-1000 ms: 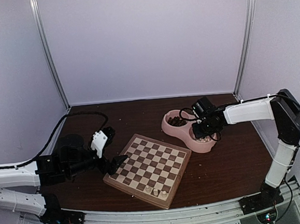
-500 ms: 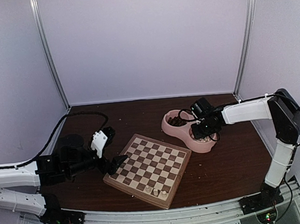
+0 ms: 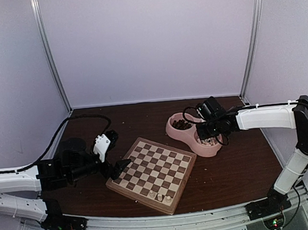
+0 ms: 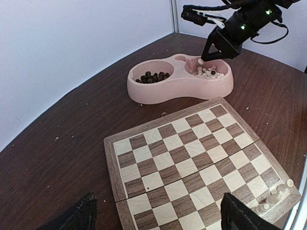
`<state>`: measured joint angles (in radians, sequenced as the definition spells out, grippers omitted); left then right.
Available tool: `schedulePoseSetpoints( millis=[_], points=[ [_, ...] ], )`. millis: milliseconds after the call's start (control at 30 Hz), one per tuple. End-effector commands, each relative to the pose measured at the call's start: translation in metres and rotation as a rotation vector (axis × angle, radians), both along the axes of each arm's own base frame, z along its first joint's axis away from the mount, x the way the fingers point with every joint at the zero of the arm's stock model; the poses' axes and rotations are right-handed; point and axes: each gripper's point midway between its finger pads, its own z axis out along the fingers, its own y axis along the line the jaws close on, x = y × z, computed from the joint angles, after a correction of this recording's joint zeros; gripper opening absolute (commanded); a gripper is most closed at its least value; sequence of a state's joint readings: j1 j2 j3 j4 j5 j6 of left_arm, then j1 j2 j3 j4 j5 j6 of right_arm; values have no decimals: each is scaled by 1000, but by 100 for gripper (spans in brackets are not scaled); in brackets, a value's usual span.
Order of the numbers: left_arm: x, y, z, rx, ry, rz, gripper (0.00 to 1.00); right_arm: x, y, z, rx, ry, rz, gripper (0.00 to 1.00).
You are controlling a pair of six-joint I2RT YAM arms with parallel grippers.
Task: Set up the chess pieces on the board
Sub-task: Pick up the pawn from the storage box.
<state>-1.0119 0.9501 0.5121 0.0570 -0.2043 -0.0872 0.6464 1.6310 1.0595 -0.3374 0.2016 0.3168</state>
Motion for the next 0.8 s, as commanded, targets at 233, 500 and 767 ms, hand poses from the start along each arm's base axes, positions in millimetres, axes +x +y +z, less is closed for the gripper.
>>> schedulePoseSetpoints(
  millis=[233, 500, 767],
  points=[
    [0, -4, 6, -22, -13, -7, 89, -6, 22, 14, 74, -49, 90, 4],
    [1, -5, 5, -19, -13, -7, 89, -46, 96, 32, 120, -104, 397, 8],
    [2, -6, 3, -13, -8, -8, 89, -104, 171, 16, 119, -34, 725, 9]
  ],
)
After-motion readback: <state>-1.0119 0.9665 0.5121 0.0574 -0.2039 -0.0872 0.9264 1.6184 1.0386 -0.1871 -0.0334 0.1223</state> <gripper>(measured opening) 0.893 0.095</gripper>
